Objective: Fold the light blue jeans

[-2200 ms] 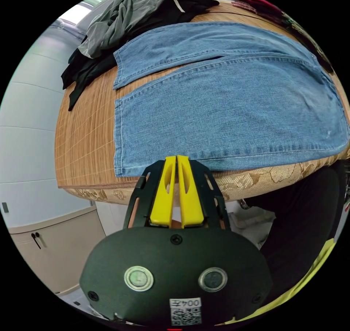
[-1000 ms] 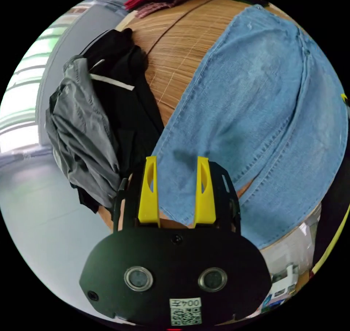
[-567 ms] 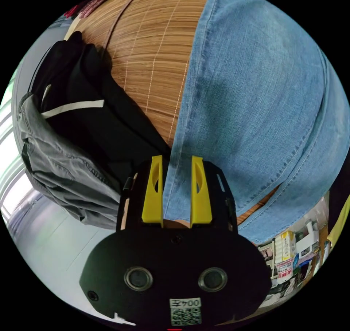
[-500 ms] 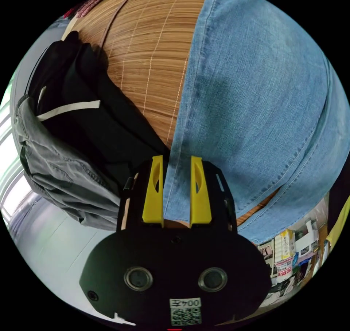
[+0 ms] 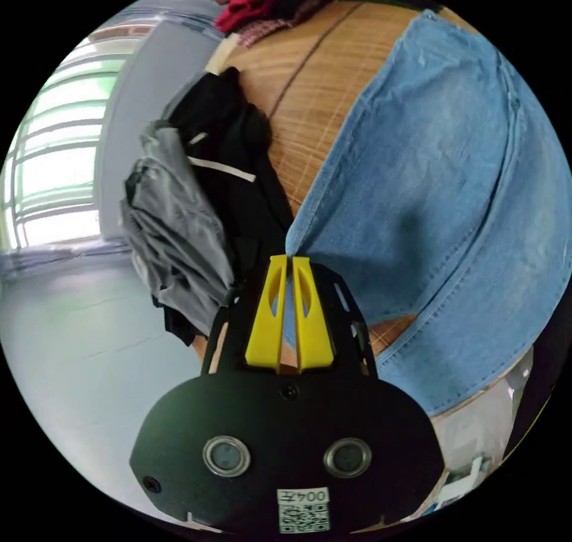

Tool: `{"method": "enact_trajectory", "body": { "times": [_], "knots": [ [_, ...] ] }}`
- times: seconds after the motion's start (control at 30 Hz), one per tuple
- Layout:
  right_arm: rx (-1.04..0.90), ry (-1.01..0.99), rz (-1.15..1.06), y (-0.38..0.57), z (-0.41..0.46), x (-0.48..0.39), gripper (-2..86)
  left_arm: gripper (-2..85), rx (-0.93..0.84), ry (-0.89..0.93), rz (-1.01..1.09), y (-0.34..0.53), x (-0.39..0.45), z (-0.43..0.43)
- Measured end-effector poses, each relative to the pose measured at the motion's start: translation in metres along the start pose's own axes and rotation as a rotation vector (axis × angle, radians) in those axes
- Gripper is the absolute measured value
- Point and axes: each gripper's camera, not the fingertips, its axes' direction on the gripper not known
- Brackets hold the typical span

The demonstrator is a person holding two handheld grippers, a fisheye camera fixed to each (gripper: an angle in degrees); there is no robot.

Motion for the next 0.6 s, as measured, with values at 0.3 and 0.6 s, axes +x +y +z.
{"method": "enact_trajectory", "body": {
  "times": [0.3,0.6],
  "knots": [
    [0.217,-0.101,-0.092,0.009,-0.060,-0.009,1.8,1.5,0.357,-0.233,-0.159,0.174,0.172,-0.114],
    [0.047,-0.344,-0.100,-0.110,-0.066,-0.029,12.0,1.2,0.330,-0.091,-0.200,0.240,0.342,-0.046]
  ]
}}
